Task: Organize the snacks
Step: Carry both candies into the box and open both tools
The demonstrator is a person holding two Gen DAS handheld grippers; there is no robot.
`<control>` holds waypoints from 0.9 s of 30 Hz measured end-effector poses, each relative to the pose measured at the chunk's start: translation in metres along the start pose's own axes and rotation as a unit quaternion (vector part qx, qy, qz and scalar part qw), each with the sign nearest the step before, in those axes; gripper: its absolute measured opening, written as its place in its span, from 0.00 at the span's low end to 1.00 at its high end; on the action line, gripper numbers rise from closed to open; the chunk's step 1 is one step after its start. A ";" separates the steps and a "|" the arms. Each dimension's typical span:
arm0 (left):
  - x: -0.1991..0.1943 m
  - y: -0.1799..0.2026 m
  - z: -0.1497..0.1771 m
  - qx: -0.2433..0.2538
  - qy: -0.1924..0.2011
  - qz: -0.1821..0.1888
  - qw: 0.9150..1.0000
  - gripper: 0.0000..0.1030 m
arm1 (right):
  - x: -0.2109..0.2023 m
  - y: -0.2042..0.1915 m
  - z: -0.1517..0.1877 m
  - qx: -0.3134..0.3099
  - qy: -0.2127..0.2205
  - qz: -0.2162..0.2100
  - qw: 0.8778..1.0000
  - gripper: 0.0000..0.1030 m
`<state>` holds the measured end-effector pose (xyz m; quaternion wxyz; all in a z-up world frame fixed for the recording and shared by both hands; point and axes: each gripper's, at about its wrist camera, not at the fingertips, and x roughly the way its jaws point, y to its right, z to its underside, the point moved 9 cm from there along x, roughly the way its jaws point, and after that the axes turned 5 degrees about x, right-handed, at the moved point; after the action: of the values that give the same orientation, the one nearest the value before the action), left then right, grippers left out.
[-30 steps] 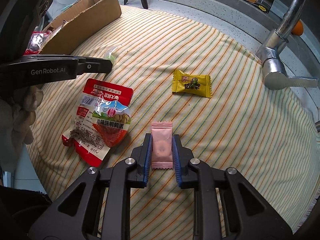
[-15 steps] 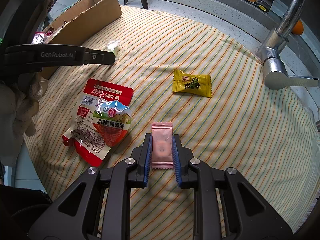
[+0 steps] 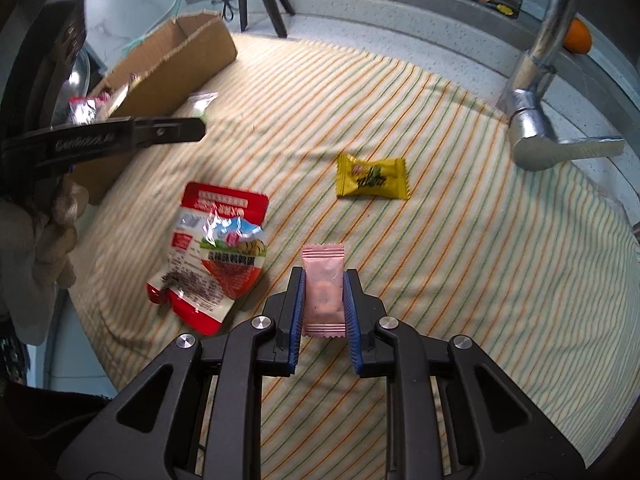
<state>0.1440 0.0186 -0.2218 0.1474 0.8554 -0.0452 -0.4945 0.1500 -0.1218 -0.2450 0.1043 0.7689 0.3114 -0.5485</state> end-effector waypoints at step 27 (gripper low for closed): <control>-0.130 -0.118 -0.008 -0.073 0.102 -0.051 0.991 0.11 | -0.072 -0.123 -0.133 -0.054 0.111 -0.074 0.990 0.19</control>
<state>0.0770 0.1620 -0.1449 0.1883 0.8895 0.0499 -0.4133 0.1664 0.0151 -0.1072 0.0694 0.7931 0.4065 -0.4483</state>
